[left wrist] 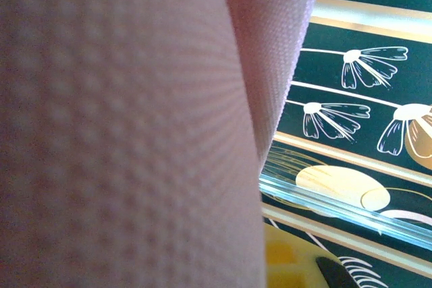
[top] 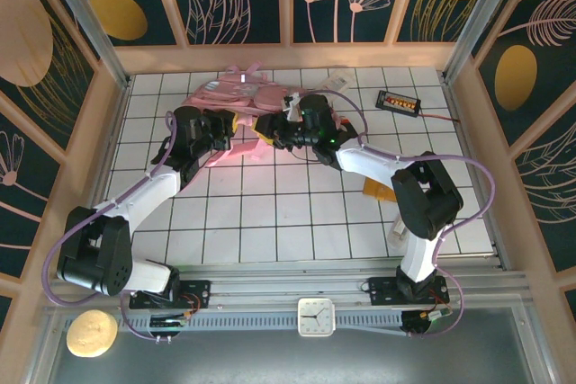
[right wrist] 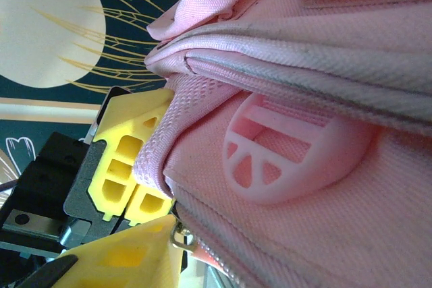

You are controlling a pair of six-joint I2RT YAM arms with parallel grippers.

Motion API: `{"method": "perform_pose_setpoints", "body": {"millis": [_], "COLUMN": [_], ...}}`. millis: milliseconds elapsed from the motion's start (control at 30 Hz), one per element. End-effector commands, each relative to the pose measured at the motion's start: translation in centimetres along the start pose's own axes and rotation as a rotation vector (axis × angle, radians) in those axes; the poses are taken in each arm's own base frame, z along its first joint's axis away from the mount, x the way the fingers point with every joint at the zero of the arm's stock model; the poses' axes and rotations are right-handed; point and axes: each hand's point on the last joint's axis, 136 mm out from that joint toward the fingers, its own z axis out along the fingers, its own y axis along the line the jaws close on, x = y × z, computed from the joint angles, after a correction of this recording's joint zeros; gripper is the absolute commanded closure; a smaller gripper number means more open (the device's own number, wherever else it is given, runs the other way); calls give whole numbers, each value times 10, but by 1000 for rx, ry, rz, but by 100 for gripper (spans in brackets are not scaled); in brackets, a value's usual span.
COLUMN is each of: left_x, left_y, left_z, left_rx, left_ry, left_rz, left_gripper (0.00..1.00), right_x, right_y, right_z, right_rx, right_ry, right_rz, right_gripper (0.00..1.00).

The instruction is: Pack the student bag

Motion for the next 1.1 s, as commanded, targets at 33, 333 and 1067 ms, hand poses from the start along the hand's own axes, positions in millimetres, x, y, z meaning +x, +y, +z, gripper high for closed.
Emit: {"method": "perform_pose_setpoints", "body": {"millis": [33,333,1067], "left_x": [27,26,-27], "left_y": [-66,-64,-4], "left_z": [-19,-22,-55], "left_rx": [201,199,-15], "left_ry": [91,85,-2], "left_rz": [-8,-7,193], "left_gripper": [100,100,100], "right_x": [-9,-10,16], "right_y": [14,3,-96], "right_z": [-6,-7,-79], "right_rx": [-43,0,382], "right_ry": [-28,-21,235], "right_rz": [-49,-35,-11], "right_gripper": [63,80,100]}}
